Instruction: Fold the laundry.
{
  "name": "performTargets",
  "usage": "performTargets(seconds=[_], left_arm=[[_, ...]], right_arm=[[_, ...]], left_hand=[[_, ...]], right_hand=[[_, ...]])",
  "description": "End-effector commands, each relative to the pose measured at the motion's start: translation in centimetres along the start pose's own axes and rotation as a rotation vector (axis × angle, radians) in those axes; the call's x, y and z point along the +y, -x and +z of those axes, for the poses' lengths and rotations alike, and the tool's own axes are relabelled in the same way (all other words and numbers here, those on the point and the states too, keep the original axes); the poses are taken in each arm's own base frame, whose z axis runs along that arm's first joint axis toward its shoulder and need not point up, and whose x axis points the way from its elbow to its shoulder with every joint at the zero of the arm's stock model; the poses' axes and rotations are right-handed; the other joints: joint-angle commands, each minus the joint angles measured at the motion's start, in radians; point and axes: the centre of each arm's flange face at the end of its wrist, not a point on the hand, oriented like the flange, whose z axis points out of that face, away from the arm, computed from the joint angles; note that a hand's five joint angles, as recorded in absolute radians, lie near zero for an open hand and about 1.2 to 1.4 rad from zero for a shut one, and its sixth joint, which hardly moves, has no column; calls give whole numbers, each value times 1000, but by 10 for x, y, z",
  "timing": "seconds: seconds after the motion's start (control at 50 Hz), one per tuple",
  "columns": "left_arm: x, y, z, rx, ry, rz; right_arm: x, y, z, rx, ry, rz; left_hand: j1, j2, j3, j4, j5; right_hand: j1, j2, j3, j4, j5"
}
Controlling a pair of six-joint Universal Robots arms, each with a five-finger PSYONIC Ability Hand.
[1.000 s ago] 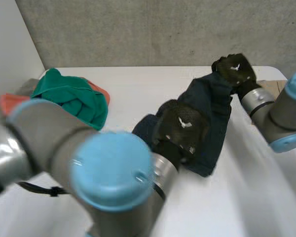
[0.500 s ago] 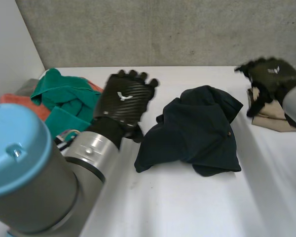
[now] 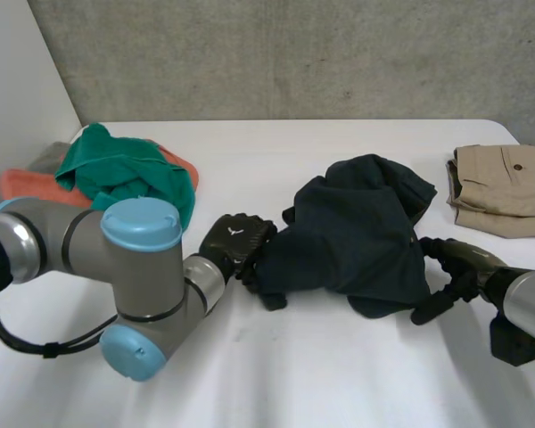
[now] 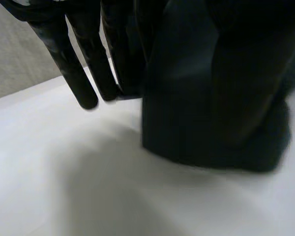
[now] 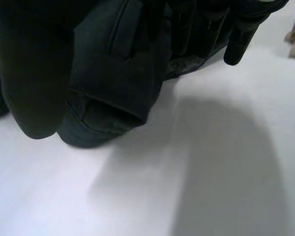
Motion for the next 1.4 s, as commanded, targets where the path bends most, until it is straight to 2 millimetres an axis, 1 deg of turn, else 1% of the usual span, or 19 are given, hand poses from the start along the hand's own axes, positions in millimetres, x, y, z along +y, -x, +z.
performTargets(seconds=[0.02,0.08,0.12,0.2,0.22,0.28,0.3,0.38,0.48,0.62,0.68,0.82,0.94,1.06,1.08,1.12,1.14,1.26,1.4], left_arm=[[-12,1,10,2,-28,-20],[-19,5,10,-34,-46,-13],[-28,8,6,-66,-62,-5],[-79,17,-21,-164,-182,23],[-91,19,-28,-181,-213,31],[-138,19,-60,-216,-335,102],[-163,19,-81,-236,-406,151],[-218,16,-134,-298,-589,271],[-266,14,-186,-362,-765,325],[-302,14,-209,-390,-888,329],[-304,16,-199,-393,-884,334],[-275,42,-120,-429,-723,401],[-207,64,-29,-416,-520,484],[-146,70,38,-371,-468,516],[-135,76,53,-381,-481,516],[-128,80,64,-402,-503,517],[-128,84,69,-422,-526,514],[-141,111,68,-560,-587,478],[-160,110,23,-596,-566,471]], right_arm=[[6,13,22,-65,-18,44],[1,19,24,-80,-56,31],[-6,19,26,-71,-82,21],[-51,25,12,-53,-254,-77],[-77,33,-4,-52,-351,-161],[-107,45,-32,-31,-463,-324],[-122,53,-51,-3,-514,-435],[-162,73,-104,80,-675,-653],[-200,91,-159,149,-846,-706],[-227,107,-193,166,-953,-735],[-232,103,-176,165,-925,-737],[-209,105,-100,70,-737,-719],[-170,98,-10,46,-556,-700],[-151,88,58,104,-606,-687],[-149,88,74,127,-658,-682],[-147,90,88,137,-717,-688],[-144,92,100,143,-766,-690],[-148,91,107,167,-809,-690],[-144,98,50,150,-688,-713]], left_hand=[[649,692,693,691,696],[649,692,693,691,696],[649,692,693,691,696],[649,692,693,691,696],[649,692,693,691,696],[649,692,693,691,696],[649,692,693,691,696],[649,692,693,691,696],[649,692,693,691,696],[649,692,693,691,696],[649,692,693,691,696],[649,692,693,691,696],[649,692,693,691,696],[649,692,693,691,696],[539,582,583,581,586],[-224,-182,-180,-183,-178],[-573,-530,-529,-531,-526],[-573,-530,-529,-531,-526],[-573,-530,-529,-531,-526]], right_hand=[[524,510,509,508,502],[1120,1107,1105,1104,1098],[1123,1109,1108,1107,1101],[1123,1109,1108,1107,1101],[1123,1109,1108,1107,1101],[1123,1109,1108,1107,1101],[1123,1109,1108,1107,1101],[1123,1109,1108,1107,1101],[1123,1109,1108,1107,1101],[1123,1109,1108,1107,1101],[1123,1109,1108,1107,1101],[1123,1109,1108,1107,1101],[1123,1109,1108,1107,1101],[1123,1109,1108,1107,1101],[894,881,879,879,872],[130,116,115,114,108],[-99,-112,-114,-115,-121],[-99,-112,-114,-115,-121],[-99,-112,-114,-115,-121]])
